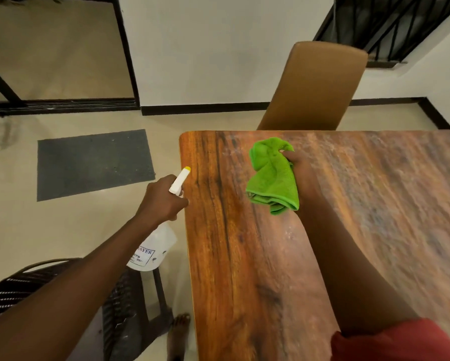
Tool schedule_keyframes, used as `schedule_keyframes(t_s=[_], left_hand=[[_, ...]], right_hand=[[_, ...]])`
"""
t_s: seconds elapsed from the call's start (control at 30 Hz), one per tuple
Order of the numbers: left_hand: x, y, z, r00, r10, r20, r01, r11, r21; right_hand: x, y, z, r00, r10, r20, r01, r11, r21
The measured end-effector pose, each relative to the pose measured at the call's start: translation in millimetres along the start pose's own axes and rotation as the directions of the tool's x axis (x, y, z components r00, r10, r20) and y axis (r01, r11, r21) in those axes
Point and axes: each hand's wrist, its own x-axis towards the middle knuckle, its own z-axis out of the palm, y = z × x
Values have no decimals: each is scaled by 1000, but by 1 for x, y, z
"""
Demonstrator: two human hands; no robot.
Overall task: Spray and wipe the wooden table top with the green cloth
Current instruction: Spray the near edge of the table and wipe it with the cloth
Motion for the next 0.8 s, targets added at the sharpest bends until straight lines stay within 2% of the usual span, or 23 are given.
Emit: schedule_keyframes(t_s=[0.13, 0.33, 0.47, 0.57, 0.7, 0.8], left_hand=[[-30, 3, 10, 999, 14, 44, -16, 999, 45], [-91, 19, 36, 993, 23, 118, -44, 982, 182], [-152, 25, 62, 992, -6, 127, -24, 972, 236], [-196, 28, 86, 991, -11, 136, -30, 956, 293], [-255, 28, 122, 977, -27, 211, -46, 941, 334], [-289, 26, 141, 971, -50, 234, -38, 932, 360]], right_hand=[[-39, 9, -41, 996, -11, 92, -3, 989, 146], [-86, 22, -76, 998, 17, 57, -26, 989, 148], [-125, 30, -102, 999, -40, 18, 41, 998, -43], [-157, 39, -123, 999, -25, 25, 26, 997, -67], [-194, 56, -159, 993, -121, 1, 118, 967, -227], [-215, 70, -179, 982, -182, 45, 187, 932, -312]])
